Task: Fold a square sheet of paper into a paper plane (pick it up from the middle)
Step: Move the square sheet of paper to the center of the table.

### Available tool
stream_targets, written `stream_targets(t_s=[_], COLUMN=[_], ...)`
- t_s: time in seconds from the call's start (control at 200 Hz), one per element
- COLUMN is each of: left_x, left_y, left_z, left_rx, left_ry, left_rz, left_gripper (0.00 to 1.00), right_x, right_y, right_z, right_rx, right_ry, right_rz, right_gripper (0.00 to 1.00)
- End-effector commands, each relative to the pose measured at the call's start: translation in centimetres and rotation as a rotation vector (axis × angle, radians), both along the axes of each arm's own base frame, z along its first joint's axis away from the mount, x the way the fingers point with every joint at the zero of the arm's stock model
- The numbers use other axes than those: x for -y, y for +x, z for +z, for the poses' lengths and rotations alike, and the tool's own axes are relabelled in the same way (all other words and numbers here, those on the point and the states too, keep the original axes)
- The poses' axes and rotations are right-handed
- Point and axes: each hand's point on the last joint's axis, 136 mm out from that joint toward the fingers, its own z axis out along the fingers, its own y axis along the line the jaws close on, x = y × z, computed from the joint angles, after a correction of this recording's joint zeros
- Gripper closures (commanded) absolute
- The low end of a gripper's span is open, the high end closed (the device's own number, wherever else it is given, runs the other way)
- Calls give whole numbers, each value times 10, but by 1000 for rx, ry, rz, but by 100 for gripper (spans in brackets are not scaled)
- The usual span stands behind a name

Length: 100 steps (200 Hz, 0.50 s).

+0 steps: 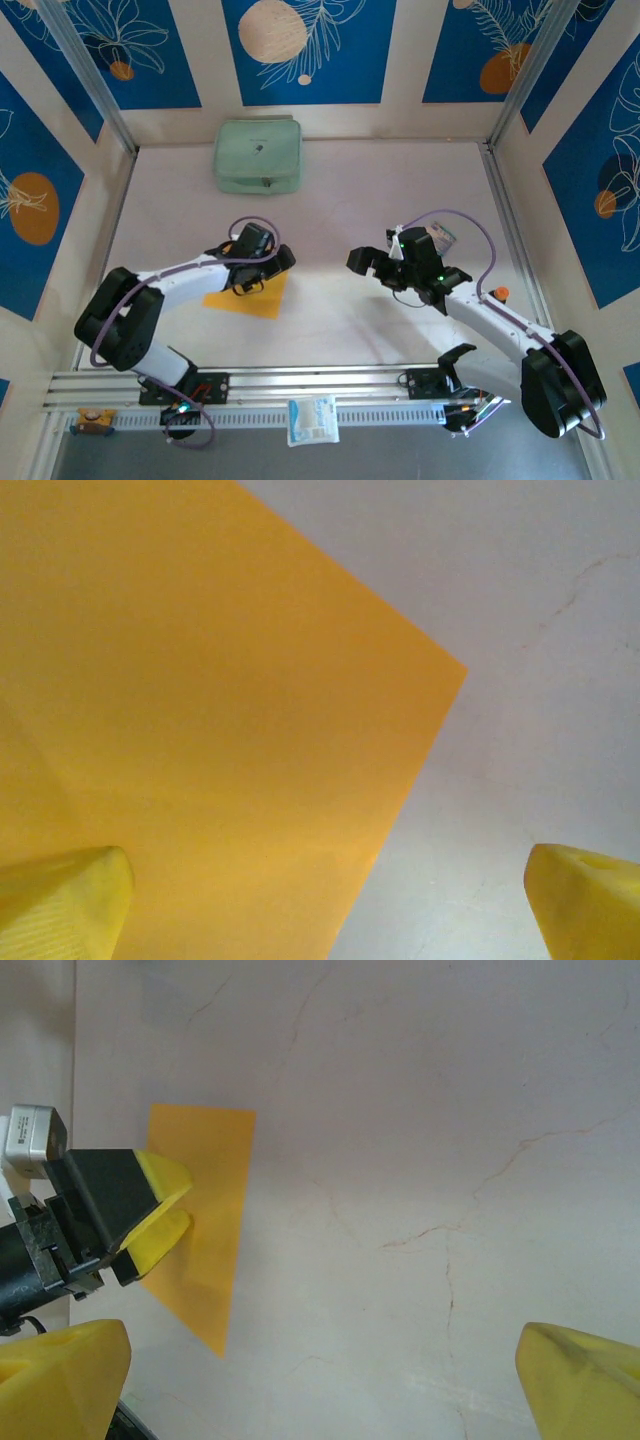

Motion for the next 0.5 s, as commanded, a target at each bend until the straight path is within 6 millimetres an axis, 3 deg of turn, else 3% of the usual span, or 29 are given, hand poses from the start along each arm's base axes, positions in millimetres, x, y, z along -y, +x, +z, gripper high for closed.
stream_targets(t_s=[0.0, 0.155, 0.325, 0.495], left_x=[-20, -16, -15, -17], left_y=[0, 2, -7, -14], left_z=[5, 8, -3, -15], left_rx=[0, 8, -84, -147], left_ry=[165, 151, 164, 171], left_rz=[-79, -269, -447, -470], left_gripper=[0, 0, 0, 0], right_x=[-1, -4, -8, -12], right_y=[-9, -10, -11, -11], right_z=[-4, -4, -3, -3], right_rx=[-18, -20, -26, -30], right_ry=[-2, 14, 22, 23], right_rz=[23, 26, 38, 44], right_gripper=[1, 1, 1, 1])
